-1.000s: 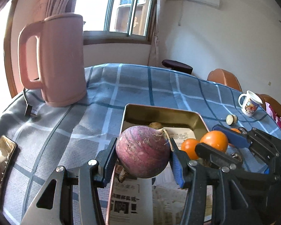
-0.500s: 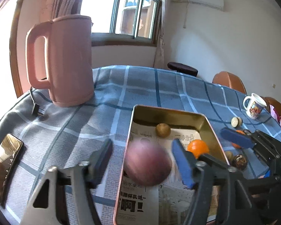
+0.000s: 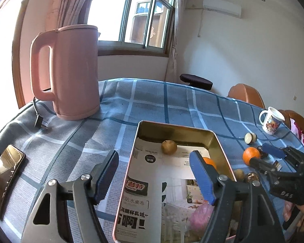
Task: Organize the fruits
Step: 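Grasp the brown kiwi with the right gripper while the left gripper lowers onto the brown round fruit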
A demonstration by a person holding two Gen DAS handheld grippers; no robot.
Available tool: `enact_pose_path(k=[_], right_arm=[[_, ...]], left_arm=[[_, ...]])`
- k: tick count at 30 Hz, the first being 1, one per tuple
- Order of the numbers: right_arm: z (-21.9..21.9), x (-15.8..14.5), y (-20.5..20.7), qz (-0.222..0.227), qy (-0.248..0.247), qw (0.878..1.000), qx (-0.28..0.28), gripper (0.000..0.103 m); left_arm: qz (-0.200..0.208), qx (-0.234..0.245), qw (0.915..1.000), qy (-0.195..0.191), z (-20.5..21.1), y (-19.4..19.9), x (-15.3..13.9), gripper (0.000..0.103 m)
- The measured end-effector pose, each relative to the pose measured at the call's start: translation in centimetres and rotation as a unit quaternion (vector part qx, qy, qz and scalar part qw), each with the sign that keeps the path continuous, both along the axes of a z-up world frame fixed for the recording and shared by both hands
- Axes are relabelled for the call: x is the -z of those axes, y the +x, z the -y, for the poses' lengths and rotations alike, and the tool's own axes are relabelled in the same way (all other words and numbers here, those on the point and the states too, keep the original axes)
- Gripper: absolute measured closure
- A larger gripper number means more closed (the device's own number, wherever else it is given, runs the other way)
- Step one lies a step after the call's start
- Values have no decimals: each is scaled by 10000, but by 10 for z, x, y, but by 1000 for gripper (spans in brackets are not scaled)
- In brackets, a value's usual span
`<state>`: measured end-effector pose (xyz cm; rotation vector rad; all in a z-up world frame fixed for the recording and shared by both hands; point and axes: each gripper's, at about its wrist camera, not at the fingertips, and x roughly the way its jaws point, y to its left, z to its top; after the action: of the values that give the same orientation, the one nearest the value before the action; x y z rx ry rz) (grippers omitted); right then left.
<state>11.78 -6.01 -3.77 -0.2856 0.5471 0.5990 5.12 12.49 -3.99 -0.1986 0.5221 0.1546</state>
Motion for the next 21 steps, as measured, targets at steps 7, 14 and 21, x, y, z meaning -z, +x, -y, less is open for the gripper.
enact_pose_path(k=[7, 14, 21], right_arm=[[-28, 15, -2, -296, -557, 9969, -480, 54], [-39, 33, 8, -733, -1042, 9903, -556, 71], [-19, 18, 2, -373, -650, 9968, -290, 74]], left_arm=[[48, -43, 10000, -35, -2, -3, -2, 29], [60, 22, 10000, -74, 2, -4, -3, 29], [140, 398, 9991, -19, 31, -3, -11, 29]])
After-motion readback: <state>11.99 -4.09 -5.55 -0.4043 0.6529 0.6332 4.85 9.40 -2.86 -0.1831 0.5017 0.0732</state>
